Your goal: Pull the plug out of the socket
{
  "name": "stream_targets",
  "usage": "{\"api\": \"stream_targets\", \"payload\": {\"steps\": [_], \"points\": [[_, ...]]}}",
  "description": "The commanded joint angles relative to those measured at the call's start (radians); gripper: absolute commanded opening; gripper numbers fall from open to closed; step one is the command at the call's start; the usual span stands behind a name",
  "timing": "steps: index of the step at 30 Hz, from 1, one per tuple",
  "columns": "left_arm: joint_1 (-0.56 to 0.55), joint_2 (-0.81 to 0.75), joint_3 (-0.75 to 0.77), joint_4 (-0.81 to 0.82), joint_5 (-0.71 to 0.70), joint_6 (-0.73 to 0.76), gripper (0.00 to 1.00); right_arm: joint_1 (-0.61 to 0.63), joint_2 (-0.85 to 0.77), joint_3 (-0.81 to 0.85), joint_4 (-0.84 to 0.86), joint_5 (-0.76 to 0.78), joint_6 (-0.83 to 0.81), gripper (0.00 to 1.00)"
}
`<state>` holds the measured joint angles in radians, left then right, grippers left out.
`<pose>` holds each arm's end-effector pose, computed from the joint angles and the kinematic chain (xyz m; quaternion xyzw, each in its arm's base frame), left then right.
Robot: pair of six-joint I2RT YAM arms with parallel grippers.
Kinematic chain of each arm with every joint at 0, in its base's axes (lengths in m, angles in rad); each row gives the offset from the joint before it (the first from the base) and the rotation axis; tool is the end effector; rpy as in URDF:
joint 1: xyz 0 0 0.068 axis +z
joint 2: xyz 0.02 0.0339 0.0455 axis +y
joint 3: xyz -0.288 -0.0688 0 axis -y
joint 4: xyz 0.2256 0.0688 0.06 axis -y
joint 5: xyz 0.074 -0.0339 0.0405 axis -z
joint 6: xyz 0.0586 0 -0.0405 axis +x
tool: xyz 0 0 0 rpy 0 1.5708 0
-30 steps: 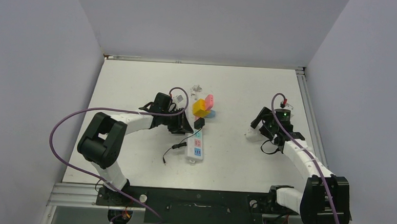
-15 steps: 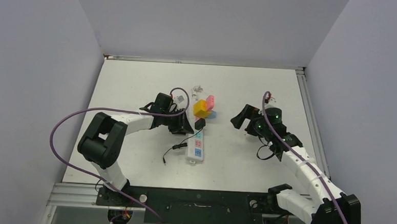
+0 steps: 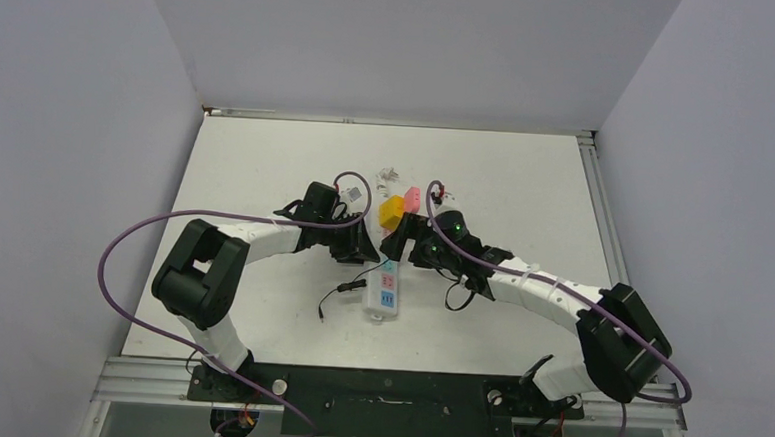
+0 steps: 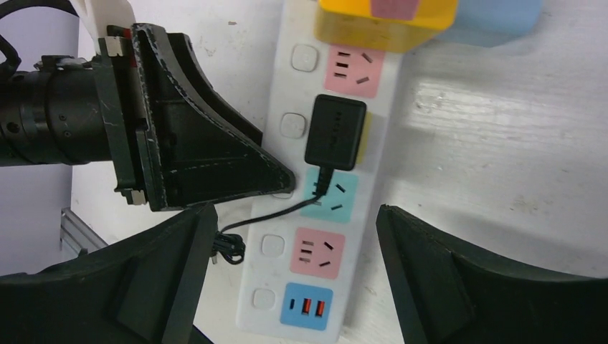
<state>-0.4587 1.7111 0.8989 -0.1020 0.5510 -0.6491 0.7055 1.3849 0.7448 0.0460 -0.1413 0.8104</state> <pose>0.2865 -0.1757 0.1780 0.0007 0.9151 -0.3822 0.1284 0.2177 0.1962 0.2360 0.0131 0.8814 0.3670 0.2970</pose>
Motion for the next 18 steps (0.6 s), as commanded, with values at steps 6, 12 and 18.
{"api": "stream_targets", "payload": {"steps": [6, 12, 18], "points": [[-0.014, -0.016, 0.024, -0.031, -0.017, 0.046, 0.0, 0.022, 0.086, 0.072, 0.135, 0.08, 0.055, 0.8], [-0.014, -0.016, 0.024, -0.03, -0.013, 0.045, 0.0, 0.022, 0.118, 0.068, 0.145, 0.095, 0.062, 0.71], [-0.014, -0.018, 0.024, -0.027, -0.012, 0.044, 0.0, 0.022, 0.145, 0.08, 0.156, 0.104, 0.056, 0.61]]}}
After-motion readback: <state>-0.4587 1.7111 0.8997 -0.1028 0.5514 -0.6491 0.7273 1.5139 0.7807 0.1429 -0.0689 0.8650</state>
